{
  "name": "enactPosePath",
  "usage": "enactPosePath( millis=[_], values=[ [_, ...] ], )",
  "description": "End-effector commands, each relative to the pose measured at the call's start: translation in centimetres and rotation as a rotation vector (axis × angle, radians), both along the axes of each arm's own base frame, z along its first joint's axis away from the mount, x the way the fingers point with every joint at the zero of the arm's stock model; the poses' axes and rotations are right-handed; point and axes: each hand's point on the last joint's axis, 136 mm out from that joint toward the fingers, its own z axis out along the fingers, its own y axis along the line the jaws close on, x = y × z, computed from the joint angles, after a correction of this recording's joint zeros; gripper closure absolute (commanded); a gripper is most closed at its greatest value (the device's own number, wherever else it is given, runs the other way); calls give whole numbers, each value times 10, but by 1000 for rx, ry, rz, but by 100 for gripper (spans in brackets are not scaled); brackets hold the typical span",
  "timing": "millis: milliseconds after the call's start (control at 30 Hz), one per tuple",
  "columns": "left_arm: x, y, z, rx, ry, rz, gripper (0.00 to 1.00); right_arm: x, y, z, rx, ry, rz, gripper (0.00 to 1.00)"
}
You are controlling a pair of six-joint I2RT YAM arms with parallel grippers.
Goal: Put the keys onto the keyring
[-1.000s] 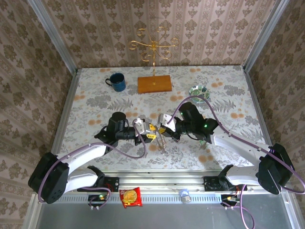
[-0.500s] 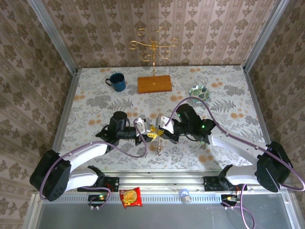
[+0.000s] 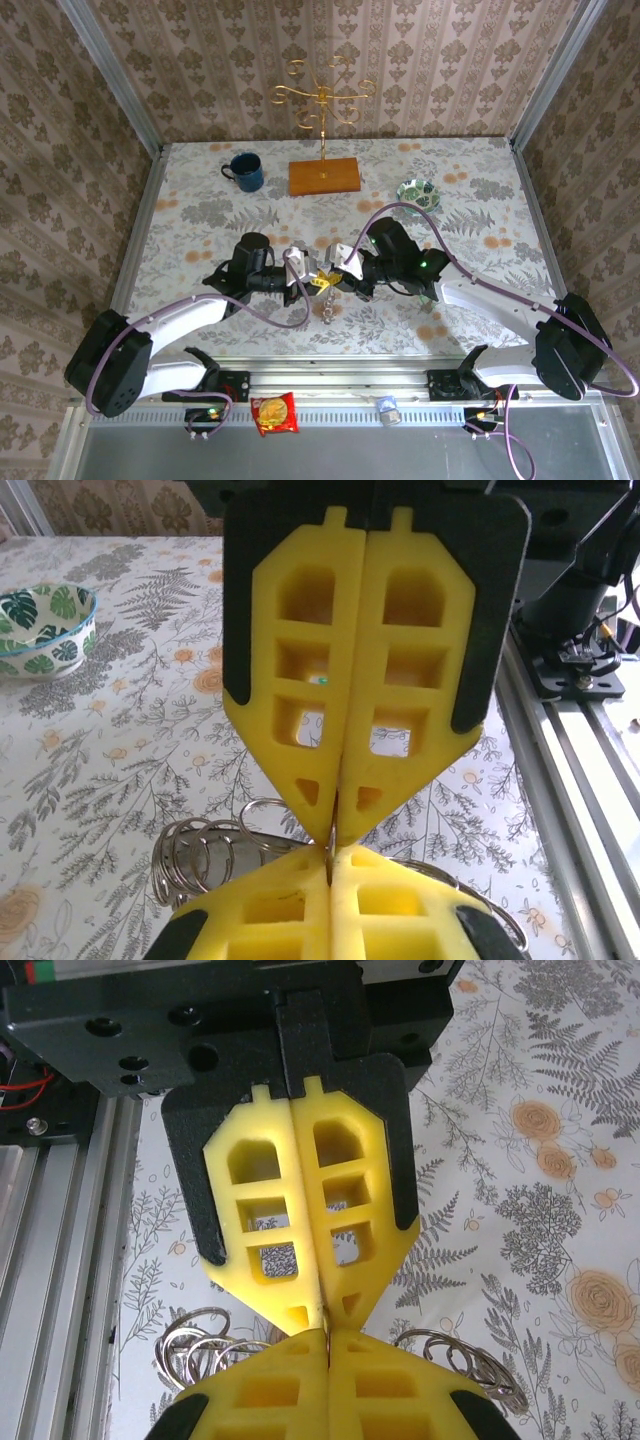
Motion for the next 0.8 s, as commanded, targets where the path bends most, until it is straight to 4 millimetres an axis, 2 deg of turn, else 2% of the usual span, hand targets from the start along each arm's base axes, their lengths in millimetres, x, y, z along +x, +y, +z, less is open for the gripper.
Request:
enactPosePath(
  millis=[0,100,167,267,400,567,767],
  values=[
    [5,-5,17,-32,-31,-8,100,-2,15,24,76,-39,48,94],
    [13,-3,19,-39,-16,55,100,3,5,29,83,-73,-9,69],
    [22,-3,22,-48,24,134,100,12,-9,33,84,-116,-102,63],
    [27,-2,24,-51,107,215,100,16,-30,40,83,-150,-206,61],
    [23,-4,24,-46,160,264,100,2,-40,41,106,-126,-231,62],
    [25,-2,20,-20,231,322,100,-18,-29,27,101,-72,-196,66],
    [50,4,20,-28,461,551,100,-33,5,21,151,-17,-147,69]
  ],
)
